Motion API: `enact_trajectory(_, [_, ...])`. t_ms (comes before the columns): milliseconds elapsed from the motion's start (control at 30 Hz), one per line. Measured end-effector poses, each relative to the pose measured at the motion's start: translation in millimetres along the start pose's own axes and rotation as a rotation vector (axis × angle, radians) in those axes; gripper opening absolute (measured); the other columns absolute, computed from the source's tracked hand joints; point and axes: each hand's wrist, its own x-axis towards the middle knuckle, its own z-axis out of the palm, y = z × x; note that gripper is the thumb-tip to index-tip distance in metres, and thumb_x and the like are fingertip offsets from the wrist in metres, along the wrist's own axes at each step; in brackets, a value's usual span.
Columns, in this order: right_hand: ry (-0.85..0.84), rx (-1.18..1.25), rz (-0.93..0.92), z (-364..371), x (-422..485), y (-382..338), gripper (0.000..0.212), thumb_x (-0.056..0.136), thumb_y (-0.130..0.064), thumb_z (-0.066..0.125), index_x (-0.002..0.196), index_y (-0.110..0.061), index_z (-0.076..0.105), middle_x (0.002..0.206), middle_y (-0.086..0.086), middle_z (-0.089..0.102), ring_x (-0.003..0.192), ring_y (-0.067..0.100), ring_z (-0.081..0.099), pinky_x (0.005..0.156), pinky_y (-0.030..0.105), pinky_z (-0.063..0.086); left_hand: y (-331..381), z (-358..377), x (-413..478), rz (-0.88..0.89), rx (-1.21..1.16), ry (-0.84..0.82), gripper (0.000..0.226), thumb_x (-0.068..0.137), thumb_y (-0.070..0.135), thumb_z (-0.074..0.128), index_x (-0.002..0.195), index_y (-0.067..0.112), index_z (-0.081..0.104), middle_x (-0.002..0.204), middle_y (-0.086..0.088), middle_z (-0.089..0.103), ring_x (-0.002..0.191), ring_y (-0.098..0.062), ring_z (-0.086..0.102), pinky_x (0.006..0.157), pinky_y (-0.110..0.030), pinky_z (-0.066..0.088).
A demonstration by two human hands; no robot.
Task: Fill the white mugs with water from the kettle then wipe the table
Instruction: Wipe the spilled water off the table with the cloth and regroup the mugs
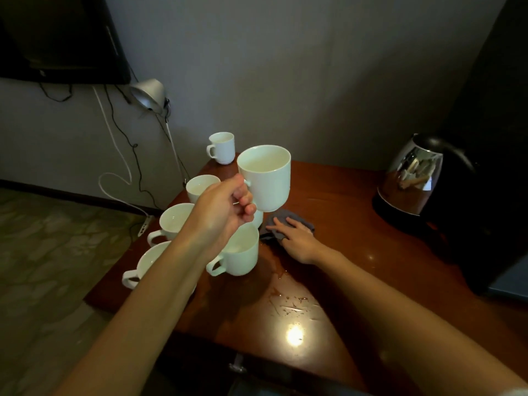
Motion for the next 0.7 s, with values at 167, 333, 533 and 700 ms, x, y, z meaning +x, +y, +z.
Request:
enact_trajectory(167, [-0.060,0.031,-0.127,10,-77,14,0.052,0.096,-0.014,0.036,0.139,-0.043,0.033,0.155,-0.019,0.012,0.141,0.004,0.001,0.115,0.035,-0.002,-3,-2,-3,0.014,0.028,-0.009,0.040,0.099,0.024,0.039,0.061,0.011,0.037,0.059,-0.002,0.041,0.060,-0.014,0.041,0.064,-0.026,0.039])
enact_trajectory(333, [0.091,0.040,0.156,-17,-73,57,0.046,0.100,-0.018,0.032,0.142,-0.036,0.032,0.157,-0.012,0.012,0.146,0.015,0.002,0.116,0.035,0.002,-9,1,-8,0.022,0.025,-0.017,0.041,0.100,0.024,0.039,0.061,0.011,0.038,0.055,0.000,0.043,0.060,-0.014,0.042,0.064,-0.026,0.040])
enact_trajectory(533, [0.112,-0.019,0.155,8,-23,10,0.046,0.099,-0.027,0.029,0.144,-0.039,0.027,0.159,-0.004,0.008,0.146,0.026,0.002,0.117,0.041,0.002,-16,11,-12,0.000,-0.021,-0.048,0.040,0.099,0.021,0.040,0.061,0.011,0.035,0.056,-0.001,0.041,0.058,-0.014,0.040,0.064,-0.027,0.035])
enact_trajectory(700, [0.075,0.013,-0.109,42,-88,-11,0.043,0.099,-0.030,0.033,0.139,-0.045,0.033,0.157,-0.017,0.010,0.145,0.014,-0.005,0.117,0.040,-0.002,-19,13,-10,-0.017,-0.076,-0.069,0.040,0.099,0.021,0.039,0.060,0.012,0.034,0.053,0.000,0.040,0.054,-0.012,0.040,0.063,-0.027,0.034])
